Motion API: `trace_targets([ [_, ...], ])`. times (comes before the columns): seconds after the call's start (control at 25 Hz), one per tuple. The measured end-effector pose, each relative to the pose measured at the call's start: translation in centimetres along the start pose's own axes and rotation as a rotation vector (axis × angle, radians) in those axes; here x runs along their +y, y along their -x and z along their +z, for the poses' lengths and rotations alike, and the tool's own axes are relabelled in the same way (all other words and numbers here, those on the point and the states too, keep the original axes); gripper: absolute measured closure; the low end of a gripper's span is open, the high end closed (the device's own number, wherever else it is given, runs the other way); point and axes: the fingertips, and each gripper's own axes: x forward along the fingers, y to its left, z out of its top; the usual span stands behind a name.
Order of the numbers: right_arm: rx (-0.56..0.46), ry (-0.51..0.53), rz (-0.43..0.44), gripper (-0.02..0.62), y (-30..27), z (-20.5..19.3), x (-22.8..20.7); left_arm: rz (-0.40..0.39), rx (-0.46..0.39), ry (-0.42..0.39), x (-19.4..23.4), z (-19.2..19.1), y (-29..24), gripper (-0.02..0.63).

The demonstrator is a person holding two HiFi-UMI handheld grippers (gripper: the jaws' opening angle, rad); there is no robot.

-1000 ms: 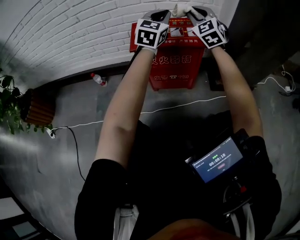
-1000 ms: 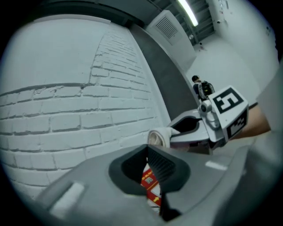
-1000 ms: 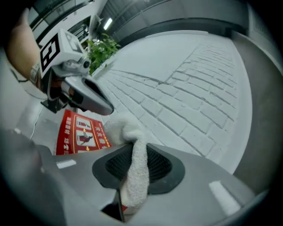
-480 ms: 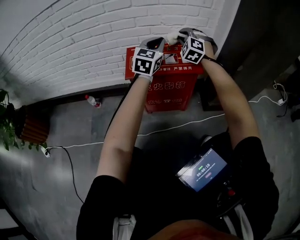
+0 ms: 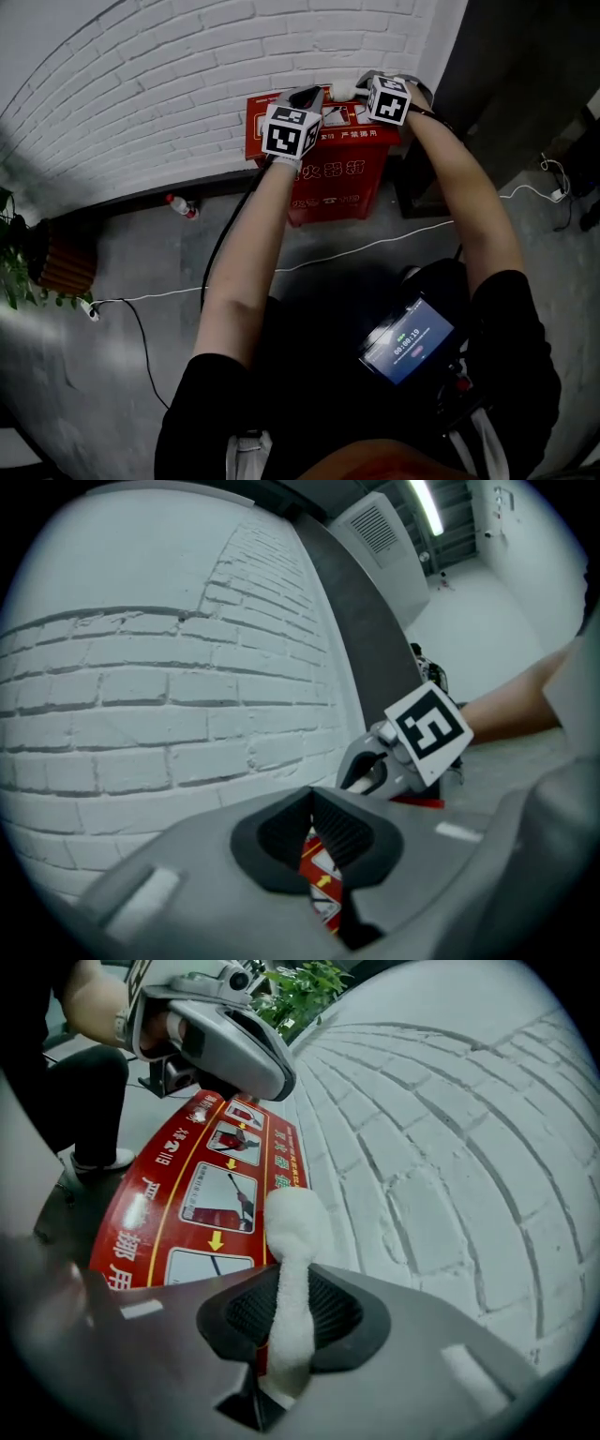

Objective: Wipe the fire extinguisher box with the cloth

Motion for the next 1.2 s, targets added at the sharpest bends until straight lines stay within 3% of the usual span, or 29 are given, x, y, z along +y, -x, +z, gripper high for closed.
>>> trace_targets([
  [0.4, 0.025, 0.016, 0.202, 0.517, 3.4, 0.6, 5.0, -0.02, -0.003, -0.018, -2.6, 0.6, 1.7, 0.606],
  [0.76, 0.055, -0.009, 0.316, 0.517, 6.3, 0.7, 9.3, -0.03, 0.01, -0.03, -5.0, 0.0, 3.3, 0.606],
  [1.04, 0.053, 0.043, 0.409, 0.517, 9.0, 1.9, 12.4, -0.008, 0.011, -0.015, -4.7, -0.2, 5.1, 0.606],
  [1.2, 0.068, 0.097, 0.525, 0.517, 10.0, 1.9, 15.6, -0.003, 0.011, -0.017, -4.4, -0.3, 5.9, 0.606],
])
